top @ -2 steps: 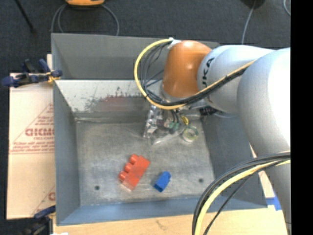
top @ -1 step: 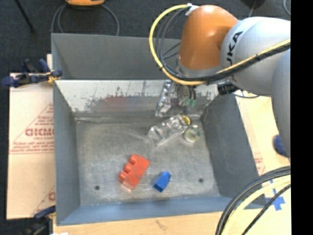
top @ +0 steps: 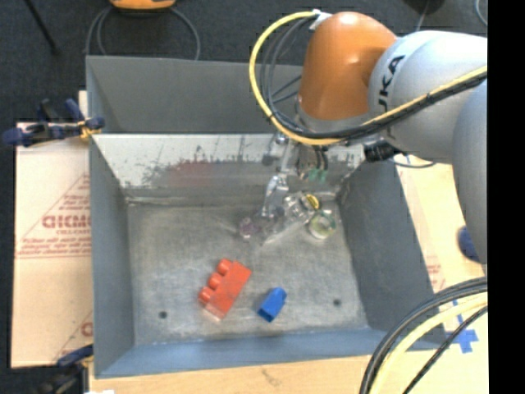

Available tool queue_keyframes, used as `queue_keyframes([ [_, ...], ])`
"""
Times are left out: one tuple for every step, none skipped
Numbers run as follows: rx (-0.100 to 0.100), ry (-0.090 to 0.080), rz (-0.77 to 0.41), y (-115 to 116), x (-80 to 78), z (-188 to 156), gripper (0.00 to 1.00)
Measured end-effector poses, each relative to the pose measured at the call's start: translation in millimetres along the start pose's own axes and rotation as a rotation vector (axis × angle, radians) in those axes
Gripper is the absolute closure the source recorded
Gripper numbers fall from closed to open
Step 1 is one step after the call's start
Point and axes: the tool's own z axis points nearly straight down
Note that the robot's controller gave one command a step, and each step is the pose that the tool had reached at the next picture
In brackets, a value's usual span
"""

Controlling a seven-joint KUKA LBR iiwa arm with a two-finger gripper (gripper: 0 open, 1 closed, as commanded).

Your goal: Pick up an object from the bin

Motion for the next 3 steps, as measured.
queue_keyframes([
  [0.003, 0.007, -0.283, -23.2, 26.9, 110.1, 0.00],
  [0.001, -0.001, -0.280, -21.9, 24.4, 105.7, 1.00],
  [0.003, -0.004, -0.309, -29.0, 19.9, -24.8, 1.00],
])
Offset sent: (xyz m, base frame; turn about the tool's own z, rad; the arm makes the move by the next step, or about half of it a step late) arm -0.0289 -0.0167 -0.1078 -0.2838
